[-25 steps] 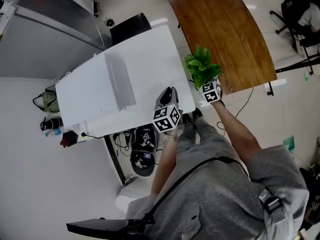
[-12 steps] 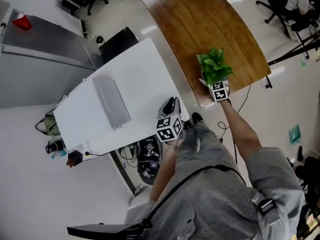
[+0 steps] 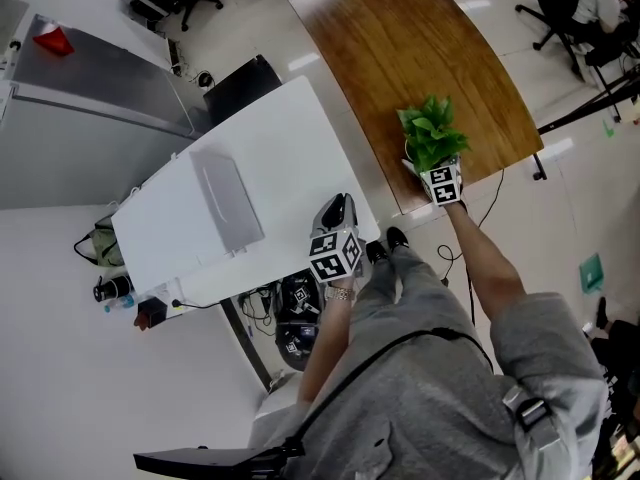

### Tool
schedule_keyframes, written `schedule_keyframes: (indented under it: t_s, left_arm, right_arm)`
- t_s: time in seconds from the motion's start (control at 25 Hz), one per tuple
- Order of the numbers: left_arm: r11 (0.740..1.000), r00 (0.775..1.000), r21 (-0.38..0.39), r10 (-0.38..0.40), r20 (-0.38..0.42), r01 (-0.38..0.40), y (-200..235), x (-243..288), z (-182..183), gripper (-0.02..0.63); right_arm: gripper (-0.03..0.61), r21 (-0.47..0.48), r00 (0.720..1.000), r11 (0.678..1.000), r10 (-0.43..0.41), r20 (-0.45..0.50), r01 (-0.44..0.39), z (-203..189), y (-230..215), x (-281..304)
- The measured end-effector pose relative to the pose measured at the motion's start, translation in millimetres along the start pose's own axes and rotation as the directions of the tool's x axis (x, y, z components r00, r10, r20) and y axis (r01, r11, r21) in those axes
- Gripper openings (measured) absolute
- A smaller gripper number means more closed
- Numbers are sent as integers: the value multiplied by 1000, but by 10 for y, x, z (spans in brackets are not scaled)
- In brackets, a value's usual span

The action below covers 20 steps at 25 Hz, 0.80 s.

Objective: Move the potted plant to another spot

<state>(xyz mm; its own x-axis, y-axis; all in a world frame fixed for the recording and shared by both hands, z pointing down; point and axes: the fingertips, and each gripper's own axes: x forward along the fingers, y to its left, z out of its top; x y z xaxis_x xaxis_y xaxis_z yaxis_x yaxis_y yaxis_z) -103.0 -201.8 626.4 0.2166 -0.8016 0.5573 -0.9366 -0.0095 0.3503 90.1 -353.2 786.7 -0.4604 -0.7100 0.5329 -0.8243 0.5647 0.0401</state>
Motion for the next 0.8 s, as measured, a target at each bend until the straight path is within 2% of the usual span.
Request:
schedule_keyframes:
  t_s: [0.24, 0.36, 0.4, 0.48, 0.52, 0.68, 0.8]
  left_arm:
    - [1000, 1000, 8, -6, 12, 6, -153, 36, 39, 67]
    - [1000, 1000, 15, -16, 12, 16, -290, 54, 36, 67]
    - [1000, 1000, 19, -18, 14, 18, -328, 64, 40, 67]
    - [1000, 1000, 25, -16, 12, 16, -388, 75, 20, 67]
    - [1000, 1000, 28, -15, 10, 15, -423, 76, -2, 67]
    - [998, 1000, 55, -13, 13, 13, -584, 39, -58, 66]
    - [997, 999, 73, -28, 17, 27, -656, -94, -138, 27]
  right_arm:
    - [583, 48, 1000, 999, 22, 7, -22, -104, -13, -308]
    - [566, 117, 999, 993, -36, 8, 35, -339, -29, -723]
    - [462, 130, 997, 989, -73, 1, 72, -394, -45, -882]
    - [116, 151, 990, 978, -140, -23, 142, -483, -67, -1163]
    - [0, 165, 988, 974, -153, -29, 156, -515, -64, -1257]
    - [0, 236, 997, 969, -73, 4, 70, -267, 166, -1340]
    - [0, 239, 1000, 971, -20, -1, 19, 87, 527, -1419]
